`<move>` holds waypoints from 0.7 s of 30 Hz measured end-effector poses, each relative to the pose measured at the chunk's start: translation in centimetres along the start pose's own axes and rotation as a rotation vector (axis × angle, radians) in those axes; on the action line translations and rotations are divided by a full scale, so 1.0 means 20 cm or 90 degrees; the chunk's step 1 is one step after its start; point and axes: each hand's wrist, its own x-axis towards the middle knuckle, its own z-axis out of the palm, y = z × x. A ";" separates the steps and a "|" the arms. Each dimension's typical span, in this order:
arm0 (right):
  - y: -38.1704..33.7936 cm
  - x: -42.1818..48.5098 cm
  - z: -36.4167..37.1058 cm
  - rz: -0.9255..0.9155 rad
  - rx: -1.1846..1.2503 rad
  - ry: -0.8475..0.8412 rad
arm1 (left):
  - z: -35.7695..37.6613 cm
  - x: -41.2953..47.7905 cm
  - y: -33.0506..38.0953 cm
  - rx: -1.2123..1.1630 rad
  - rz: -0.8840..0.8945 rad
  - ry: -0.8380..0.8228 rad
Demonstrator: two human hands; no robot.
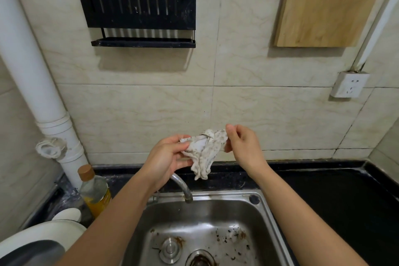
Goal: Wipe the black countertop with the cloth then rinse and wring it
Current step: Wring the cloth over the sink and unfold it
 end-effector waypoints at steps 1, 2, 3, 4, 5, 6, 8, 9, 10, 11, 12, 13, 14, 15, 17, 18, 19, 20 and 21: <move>-0.01 0.00 0.01 0.045 0.117 -0.019 | 0.00 0.00 -0.01 0.031 0.014 0.016; -0.01 -0.01 0.01 0.079 0.202 -0.038 | 0.00 0.00 -0.01 0.063 0.026 0.027; -0.02 -0.01 0.01 0.103 0.253 -0.054 | -0.01 -0.01 -0.02 0.087 0.034 0.033; -0.02 -0.01 0.00 0.119 0.287 -0.071 | -0.01 -0.01 -0.02 0.100 0.039 0.035; -0.03 -0.02 0.00 0.131 0.321 -0.092 | -0.01 -0.01 -0.03 0.097 0.041 0.033; -0.03 -0.03 0.01 0.133 0.334 -0.116 | -0.01 -0.01 -0.03 0.083 0.040 0.031; -0.02 -0.05 0.03 0.103 0.277 -0.146 | 0.00 -0.02 -0.03 0.060 0.033 0.021; -0.02 -0.06 0.04 0.083 0.244 -0.141 | 0.00 -0.02 -0.04 0.062 0.028 0.017; -0.01 -0.06 0.06 0.067 0.230 -0.124 | 0.01 -0.01 -0.04 0.066 0.024 0.013; -0.01 -0.06 0.07 0.057 0.233 -0.108 | 0.01 -0.01 -0.05 0.066 0.018 0.011; 0.00 -0.06 0.08 0.050 0.241 -0.097 | 0.02 -0.01 -0.06 0.073 0.013 0.014; 0.00 -0.06 0.08 0.046 0.254 -0.096 | 0.02 0.00 -0.06 0.090 0.009 0.022; 0.01 -0.07 0.08 0.046 0.271 -0.105 | 0.02 0.01 -0.07 0.116 0.008 0.036; 0.01 -0.07 0.09 0.049 0.290 -0.119 | 0.02 0.01 -0.07 0.136 0.012 0.053; 0.03 -0.07 0.09 0.071 0.332 -0.142 | 0.02 0.02 -0.09 0.152 0.023 0.075; 0.04 -0.07 0.10 0.089 0.354 -0.147 | 0.01 0.03 -0.09 0.156 0.028 0.079; 0.05 -0.07 0.09 0.107 0.375 -0.147 | 0.00 0.03 -0.10 0.165 0.031 0.084; 0.06 -0.07 0.09 0.124 0.389 -0.142 | 0.00 0.04 -0.11 0.177 0.033 0.092; 0.06 -0.07 0.08 0.138 0.398 -0.134 | -0.01 0.05 -0.11 0.186 0.036 0.106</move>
